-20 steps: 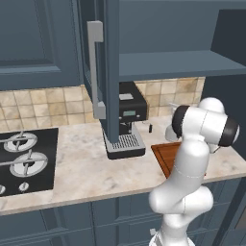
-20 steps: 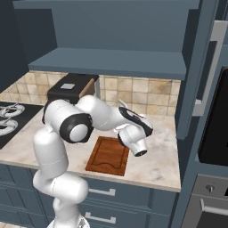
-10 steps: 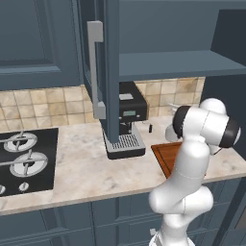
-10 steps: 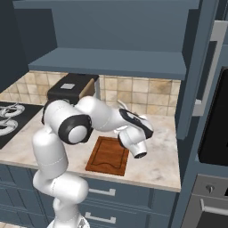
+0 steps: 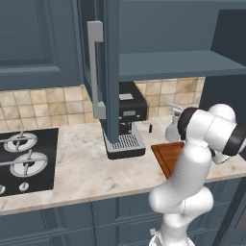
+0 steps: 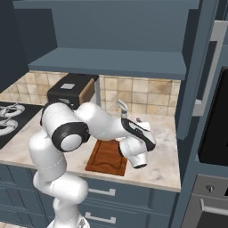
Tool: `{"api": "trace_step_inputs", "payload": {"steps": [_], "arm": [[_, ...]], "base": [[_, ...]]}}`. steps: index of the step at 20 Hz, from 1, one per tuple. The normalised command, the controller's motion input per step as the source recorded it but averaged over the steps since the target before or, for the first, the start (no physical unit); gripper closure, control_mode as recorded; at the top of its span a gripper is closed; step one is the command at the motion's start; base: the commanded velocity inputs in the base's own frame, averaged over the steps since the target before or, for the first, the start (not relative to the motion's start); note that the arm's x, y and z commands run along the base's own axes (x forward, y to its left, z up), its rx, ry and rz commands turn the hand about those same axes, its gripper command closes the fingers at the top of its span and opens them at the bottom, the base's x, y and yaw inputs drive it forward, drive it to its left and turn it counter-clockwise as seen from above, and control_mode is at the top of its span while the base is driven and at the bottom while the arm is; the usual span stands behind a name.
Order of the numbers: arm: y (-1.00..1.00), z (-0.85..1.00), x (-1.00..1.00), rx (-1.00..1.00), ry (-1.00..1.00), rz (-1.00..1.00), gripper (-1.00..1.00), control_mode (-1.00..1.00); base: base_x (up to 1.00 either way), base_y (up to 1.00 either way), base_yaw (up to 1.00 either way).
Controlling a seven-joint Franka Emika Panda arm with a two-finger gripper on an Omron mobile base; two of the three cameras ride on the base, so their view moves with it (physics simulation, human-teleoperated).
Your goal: Grab the spray bottle from the cabinet, then place it next to the cutting board for sanitizing. Then grab the dish brush from the countertop next to the sink and place it next to the cutting board.
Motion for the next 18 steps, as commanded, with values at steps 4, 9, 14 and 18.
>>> {"api": "trace_step_inputs", "payload": {"steps": [4,9,14,18], "arm": [[0.00,0.58,-0.86,0.00,-0.16,-0.14,-1.00,-1.00],[-0.02,0.85,-0.79,0.00,-0.08,-0.15,-1.00,-1.00],[0.00,1.00,-0.83,0.00,-0.16,-0.15,-1.00,-1.00],[0.00,0.93,-0.83,0.00,-0.16,-0.13,-1.00,-1.00]], "base": [[0.00,0.00,0.00],[0.00,0.00,0.00],[0.00,0.00,0.00],[0.00,0.00,0.00]]}}
